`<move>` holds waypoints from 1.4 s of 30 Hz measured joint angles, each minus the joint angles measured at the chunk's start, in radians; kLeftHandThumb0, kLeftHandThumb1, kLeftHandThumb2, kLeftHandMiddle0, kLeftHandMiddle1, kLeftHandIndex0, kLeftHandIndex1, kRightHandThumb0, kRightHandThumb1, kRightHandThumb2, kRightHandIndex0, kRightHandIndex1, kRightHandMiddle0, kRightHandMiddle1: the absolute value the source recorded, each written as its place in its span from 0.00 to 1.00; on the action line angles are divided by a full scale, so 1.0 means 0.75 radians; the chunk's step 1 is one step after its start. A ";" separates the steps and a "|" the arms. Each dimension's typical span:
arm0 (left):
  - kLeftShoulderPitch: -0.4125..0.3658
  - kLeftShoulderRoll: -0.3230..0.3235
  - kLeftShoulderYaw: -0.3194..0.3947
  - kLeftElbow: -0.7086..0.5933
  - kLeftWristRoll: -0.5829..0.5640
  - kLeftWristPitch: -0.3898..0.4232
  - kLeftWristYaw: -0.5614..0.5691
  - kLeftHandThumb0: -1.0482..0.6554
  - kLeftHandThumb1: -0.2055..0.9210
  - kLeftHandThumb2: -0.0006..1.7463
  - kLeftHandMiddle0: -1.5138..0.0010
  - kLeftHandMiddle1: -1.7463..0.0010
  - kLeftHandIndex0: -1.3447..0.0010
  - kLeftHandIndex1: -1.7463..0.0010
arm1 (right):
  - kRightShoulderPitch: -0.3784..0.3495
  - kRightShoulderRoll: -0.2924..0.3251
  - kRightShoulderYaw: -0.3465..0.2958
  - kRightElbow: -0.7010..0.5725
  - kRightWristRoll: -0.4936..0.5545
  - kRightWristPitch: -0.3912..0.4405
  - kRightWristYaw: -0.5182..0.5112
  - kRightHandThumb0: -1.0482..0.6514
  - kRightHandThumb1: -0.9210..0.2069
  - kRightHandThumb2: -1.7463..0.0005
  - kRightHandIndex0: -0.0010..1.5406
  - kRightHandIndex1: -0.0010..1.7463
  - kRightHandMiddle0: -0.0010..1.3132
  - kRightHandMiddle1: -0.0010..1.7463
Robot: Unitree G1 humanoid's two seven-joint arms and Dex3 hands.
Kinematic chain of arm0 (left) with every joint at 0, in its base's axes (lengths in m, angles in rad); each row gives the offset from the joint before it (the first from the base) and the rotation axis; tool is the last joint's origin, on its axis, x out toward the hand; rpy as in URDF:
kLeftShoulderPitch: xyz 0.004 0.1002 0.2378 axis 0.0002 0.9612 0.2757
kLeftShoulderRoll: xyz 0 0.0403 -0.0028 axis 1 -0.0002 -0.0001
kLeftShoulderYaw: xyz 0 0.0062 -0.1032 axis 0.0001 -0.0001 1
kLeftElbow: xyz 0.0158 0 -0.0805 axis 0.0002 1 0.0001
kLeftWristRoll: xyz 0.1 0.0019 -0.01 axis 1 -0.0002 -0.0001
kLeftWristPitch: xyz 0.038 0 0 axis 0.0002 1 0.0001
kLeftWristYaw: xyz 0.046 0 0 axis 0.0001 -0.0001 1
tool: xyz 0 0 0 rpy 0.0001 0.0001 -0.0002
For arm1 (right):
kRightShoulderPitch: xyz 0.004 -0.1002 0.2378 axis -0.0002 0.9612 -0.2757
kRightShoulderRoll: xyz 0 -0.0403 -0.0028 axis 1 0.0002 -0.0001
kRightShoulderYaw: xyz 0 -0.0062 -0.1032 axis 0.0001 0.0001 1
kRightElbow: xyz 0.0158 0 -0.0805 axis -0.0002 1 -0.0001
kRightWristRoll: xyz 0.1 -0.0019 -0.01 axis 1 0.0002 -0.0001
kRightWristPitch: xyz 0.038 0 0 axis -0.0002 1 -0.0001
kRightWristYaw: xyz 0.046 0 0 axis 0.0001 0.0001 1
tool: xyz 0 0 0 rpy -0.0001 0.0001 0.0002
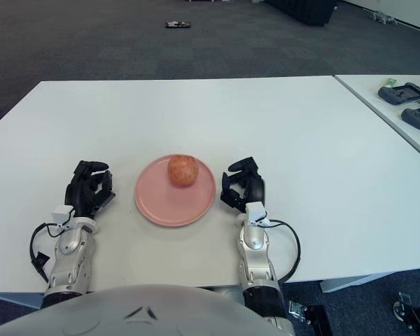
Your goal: Put the apple into the plate.
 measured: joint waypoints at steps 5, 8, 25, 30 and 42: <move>0.003 0.000 0.000 -0.006 -0.007 0.007 0.000 0.39 0.79 0.49 0.48 0.00 0.75 0.00 | 0.019 -0.003 0.006 -0.066 0.022 0.102 0.048 0.40 0.14 0.57 0.39 0.76 0.22 1.00; 0.004 0.000 0.000 -0.006 -0.006 0.007 0.000 0.39 0.79 0.49 0.47 0.00 0.75 0.00 | 0.020 -0.005 0.009 -0.098 0.021 0.162 0.058 0.40 0.12 0.59 0.38 0.76 0.21 1.00; 0.026 -0.002 -0.011 -0.035 0.001 0.017 0.000 0.39 0.79 0.49 0.48 0.00 0.75 0.00 | 0.030 -0.007 0.030 -0.190 0.022 0.307 0.080 0.40 0.18 0.54 0.37 0.77 0.24 1.00; 0.032 -0.008 -0.011 -0.044 0.000 0.022 0.000 0.39 0.79 0.49 0.48 0.00 0.75 0.00 | 0.035 -0.006 0.030 -0.202 0.023 0.321 0.080 0.40 0.19 0.53 0.38 0.77 0.24 1.00; 0.039 -0.009 -0.015 -0.058 0.006 0.036 0.008 0.39 0.81 0.47 0.47 0.00 0.76 0.00 | 0.039 -0.005 0.030 -0.210 0.045 0.329 0.080 0.40 0.20 0.52 0.38 0.77 0.25 1.00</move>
